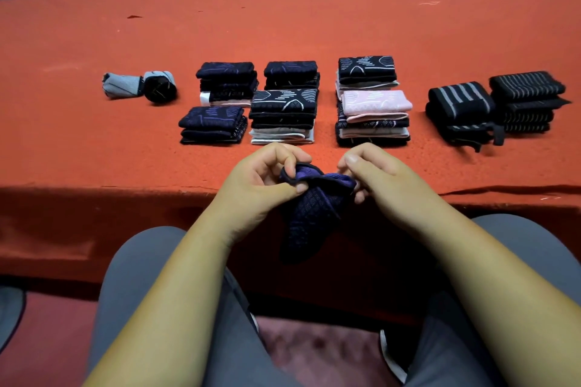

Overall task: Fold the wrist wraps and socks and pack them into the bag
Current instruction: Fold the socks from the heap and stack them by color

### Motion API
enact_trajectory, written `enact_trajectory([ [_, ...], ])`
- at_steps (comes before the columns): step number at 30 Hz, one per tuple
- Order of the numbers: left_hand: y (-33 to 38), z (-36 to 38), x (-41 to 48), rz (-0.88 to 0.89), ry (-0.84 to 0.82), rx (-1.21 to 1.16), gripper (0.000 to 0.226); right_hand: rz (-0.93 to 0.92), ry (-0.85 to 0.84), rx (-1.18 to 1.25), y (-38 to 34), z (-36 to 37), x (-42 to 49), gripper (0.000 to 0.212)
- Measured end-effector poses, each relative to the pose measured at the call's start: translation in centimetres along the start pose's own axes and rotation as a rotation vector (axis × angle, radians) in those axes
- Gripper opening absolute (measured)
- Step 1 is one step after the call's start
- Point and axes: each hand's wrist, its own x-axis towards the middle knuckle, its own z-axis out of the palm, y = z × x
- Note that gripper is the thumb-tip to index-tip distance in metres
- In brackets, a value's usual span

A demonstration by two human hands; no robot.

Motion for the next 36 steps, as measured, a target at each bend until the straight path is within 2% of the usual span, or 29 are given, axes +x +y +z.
enact_trajectory([
  [3, 0.0, 0.1, 0.1, 0.003, -0.008, 0.003, 0.035, 0.03, -0.052, 0.013, 0.0, 0.0, 0.2, 0.011],
  [10, -0.1, -0.3, 0.1, 0.047, 0.001, 0.112, 0.021, 0.067, -0.185, 0.065, -0.1, -0.8, 0.0, 0.012],
  [16, -0.8, -0.2, 0.3, 0.088, 0.064, 0.331, 0.022, 0.112, -0.093, -0.096, -0.7, -0.6, -0.4, 0.023],
  [21, -0.6, 0.9, 0.3, 0.017, 0.161, 0.155, 0.034, 0.143, 0.041, -0.014, -1.2, -0.6, -0.4, 0.01],
  [24, -0.4, 0.9, 0.6, 0.019, 0.208, 0.068, 0.038, 0.219, 0.072, 0.01, -1.2, -0.5, -0.5, 0.019],
  [28, -0.5, 1.1, 0.8, 0.002, 0.261, 0.038, 0.035, 0.175, 0.175, -0.171, -1.0, -0.6, -0.1, 0.026],
  [30, -0.5, 1.1, 0.8, 0.0, 0.281, 0.017, 0.034, 0.218, 0.21, -0.126, -0.9, -0.6, 0.0, 0.028],
  [32, -0.6, 0.9, 0.6, -0.026, 0.214, 0.017, 0.038, 0.242, 0.232, -0.051, -1.0, -0.3, 0.0, 0.029],
  [34, -0.9, 1.0, 0.1, -0.066, 0.049, 0.077, 0.045, 0.249, 0.281, -0.029, -1.0, -0.1, 0.0, 0.03],
  [36, -0.9, 1.4, -0.4, -0.08, -0.134, 0.183, 0.057, 0.282, 0.307, 0.1, -1.1, 0.2, 0.1, 0.031],
])
